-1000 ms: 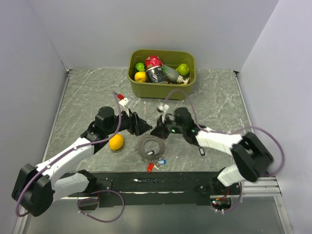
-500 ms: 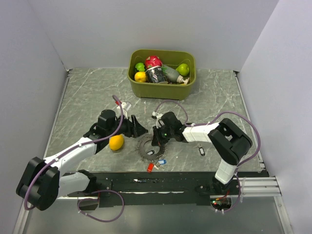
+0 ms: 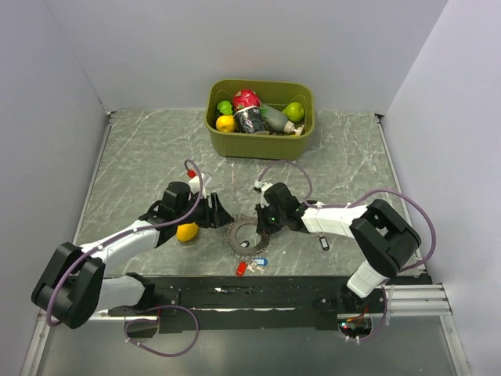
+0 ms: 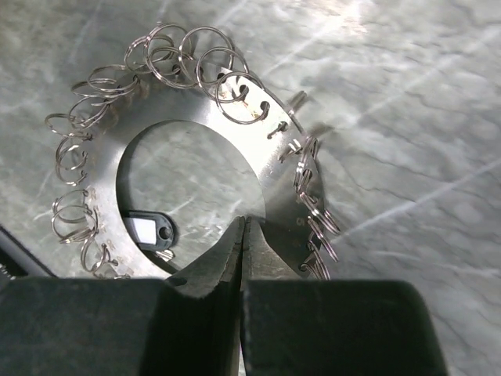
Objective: Put the keys on the keyring
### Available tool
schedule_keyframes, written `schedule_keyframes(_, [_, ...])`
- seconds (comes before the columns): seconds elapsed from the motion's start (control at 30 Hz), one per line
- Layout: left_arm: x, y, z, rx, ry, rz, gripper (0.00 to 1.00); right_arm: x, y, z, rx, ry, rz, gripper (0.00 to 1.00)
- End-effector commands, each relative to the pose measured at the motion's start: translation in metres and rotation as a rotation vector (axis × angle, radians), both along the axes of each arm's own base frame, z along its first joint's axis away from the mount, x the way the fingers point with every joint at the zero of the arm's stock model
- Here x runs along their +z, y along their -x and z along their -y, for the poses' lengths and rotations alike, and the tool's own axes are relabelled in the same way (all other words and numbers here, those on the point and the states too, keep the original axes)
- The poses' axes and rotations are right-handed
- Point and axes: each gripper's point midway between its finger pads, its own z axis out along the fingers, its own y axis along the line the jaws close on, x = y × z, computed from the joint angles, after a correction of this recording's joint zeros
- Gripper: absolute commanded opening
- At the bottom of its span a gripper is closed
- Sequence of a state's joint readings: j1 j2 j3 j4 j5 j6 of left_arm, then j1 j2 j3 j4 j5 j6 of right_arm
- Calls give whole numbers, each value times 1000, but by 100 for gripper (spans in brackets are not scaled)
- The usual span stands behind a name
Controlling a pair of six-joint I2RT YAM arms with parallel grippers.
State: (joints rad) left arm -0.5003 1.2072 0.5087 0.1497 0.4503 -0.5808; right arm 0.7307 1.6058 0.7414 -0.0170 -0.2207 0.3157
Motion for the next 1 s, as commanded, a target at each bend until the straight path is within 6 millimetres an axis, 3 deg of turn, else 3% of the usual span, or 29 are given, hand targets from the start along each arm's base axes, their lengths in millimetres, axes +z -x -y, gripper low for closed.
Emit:
schedule_keyframes(0.0, [-5,0,-1,8,1,-16,62,-16,6,33,-40,147,-3,0])
schedule_keyframes(0.23, [-12,-2,2,3,3,-33,60,-6,3,31,-28,135,26,0])
schedule_keyframes(0.53, [-25,-1,9,-22,36,-60,52,47,3,10,44,-65,174,0])
schedule_keyframes(0.97, [-39,-26,7,18,-75,-18,46,56,7,-4,117,-133,183,0])
